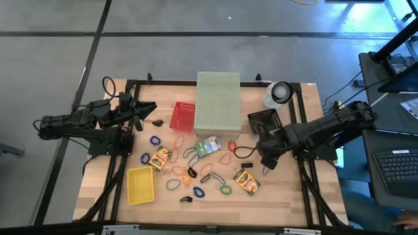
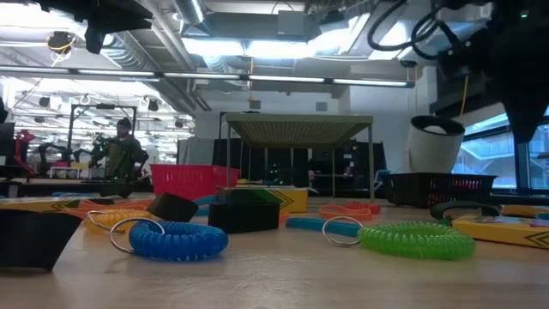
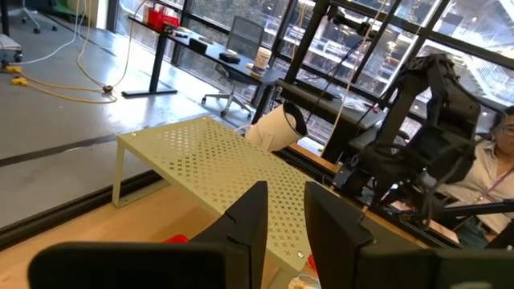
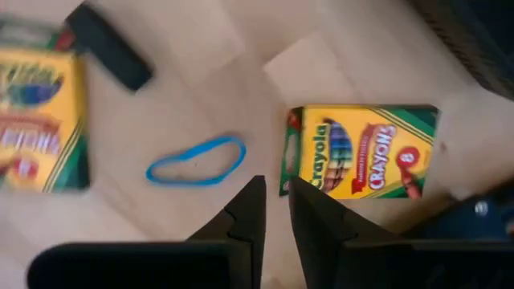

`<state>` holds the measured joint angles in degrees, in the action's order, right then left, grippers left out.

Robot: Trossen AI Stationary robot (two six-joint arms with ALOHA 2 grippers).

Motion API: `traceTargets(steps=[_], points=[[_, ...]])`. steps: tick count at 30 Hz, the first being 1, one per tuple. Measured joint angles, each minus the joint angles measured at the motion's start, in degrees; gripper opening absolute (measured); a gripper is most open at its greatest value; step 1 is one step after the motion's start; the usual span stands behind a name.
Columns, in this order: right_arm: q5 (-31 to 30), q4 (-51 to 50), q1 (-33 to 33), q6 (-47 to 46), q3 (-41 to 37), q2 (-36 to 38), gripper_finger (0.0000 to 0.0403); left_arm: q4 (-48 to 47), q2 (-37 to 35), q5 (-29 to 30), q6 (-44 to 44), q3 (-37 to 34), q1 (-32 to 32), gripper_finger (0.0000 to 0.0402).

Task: Pick & Place Office Desk Supplies
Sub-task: Put the crayola box into the orange bin

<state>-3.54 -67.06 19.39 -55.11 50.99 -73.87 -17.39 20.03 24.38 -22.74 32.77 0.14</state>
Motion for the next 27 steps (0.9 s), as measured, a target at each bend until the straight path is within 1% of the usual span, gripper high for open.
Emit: traceTargets(steps=[3,8,16,20,27], points=[[-2.5,0.4,2.6,-6.5,-0.2,0.0,0.0059,0.0,0.0,0.0,0.0,0.0,0.0,0.0079],[-3.2,0.4,5.6,-11.3,-0.2,-0.8,0.0059,0.0,0.0,-0.8,0.5,0.0,0.0,0.0079],[-1.6,2.5,8.2,-11.9,-0.2,-7.9,0.0059,0.3,1.1,-2.8,1.6,0.0,0.0,0.0079],[-3.2,2.8,8.5,-12.1,-0.1,-12.0,0.0059,1.9,2.4,-4.8,3.0,-0.1,0.0,0.0079],[-4.5,3.4,8.5,-12.6,-0.1,-17.6,0.0059,3.7,3.9,-7.8,2.8,0.0,0.0,0.0079]])
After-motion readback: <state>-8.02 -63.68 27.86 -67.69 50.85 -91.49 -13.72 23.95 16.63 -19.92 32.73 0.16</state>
